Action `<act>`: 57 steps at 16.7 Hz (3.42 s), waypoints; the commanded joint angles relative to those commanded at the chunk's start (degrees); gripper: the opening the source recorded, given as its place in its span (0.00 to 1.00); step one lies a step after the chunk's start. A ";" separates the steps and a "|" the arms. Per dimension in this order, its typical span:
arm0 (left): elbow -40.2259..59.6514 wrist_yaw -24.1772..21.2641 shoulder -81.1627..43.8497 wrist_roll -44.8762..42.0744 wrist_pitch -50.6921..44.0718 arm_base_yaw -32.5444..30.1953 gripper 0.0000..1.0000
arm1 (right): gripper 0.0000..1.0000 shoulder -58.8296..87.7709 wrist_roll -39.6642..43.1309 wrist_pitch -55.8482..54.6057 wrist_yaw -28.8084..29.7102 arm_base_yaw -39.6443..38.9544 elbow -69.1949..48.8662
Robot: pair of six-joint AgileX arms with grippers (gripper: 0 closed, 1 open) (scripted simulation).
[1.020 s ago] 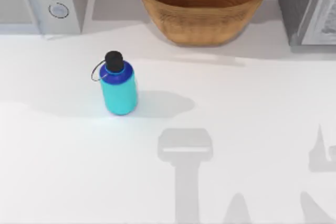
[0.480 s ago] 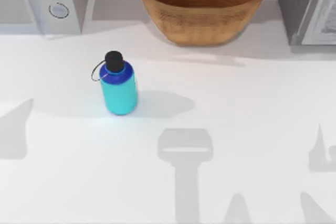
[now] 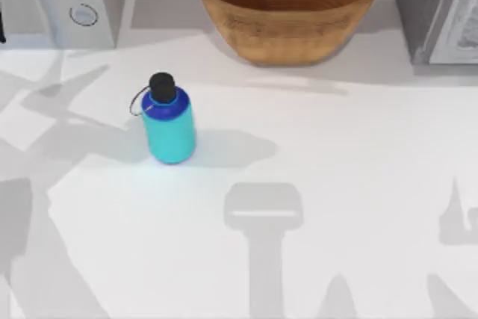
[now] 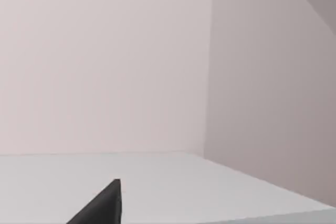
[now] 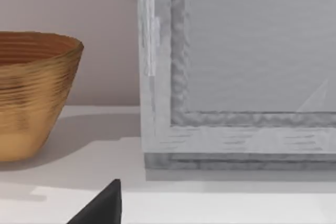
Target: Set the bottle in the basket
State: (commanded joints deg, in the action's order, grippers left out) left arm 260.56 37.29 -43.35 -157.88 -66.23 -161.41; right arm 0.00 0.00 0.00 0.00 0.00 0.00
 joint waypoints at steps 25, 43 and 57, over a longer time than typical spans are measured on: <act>33.01 2.71 -1.57 -21.17 -3.14 -23.15 1.00 | 1.00 0.00 0.00 0.00 0.00 0.00 0.00; 22.48 -4.53 1.35 -21.29 4.66 -30.38 1.00 | 1.00 0.00 0.00 0.00 0.00 0.00 0.00; 22.48 -4.53 1.35 -21.29 4.66 -30.38 0.02 | 1.00 0.00 0.00 0.00 0.00 0.00 0.00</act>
State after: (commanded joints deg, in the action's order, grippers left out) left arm 283.04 32.76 -42.00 -179.17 -61.57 -191.79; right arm 0.00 0.00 0.00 0.00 0.00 0.00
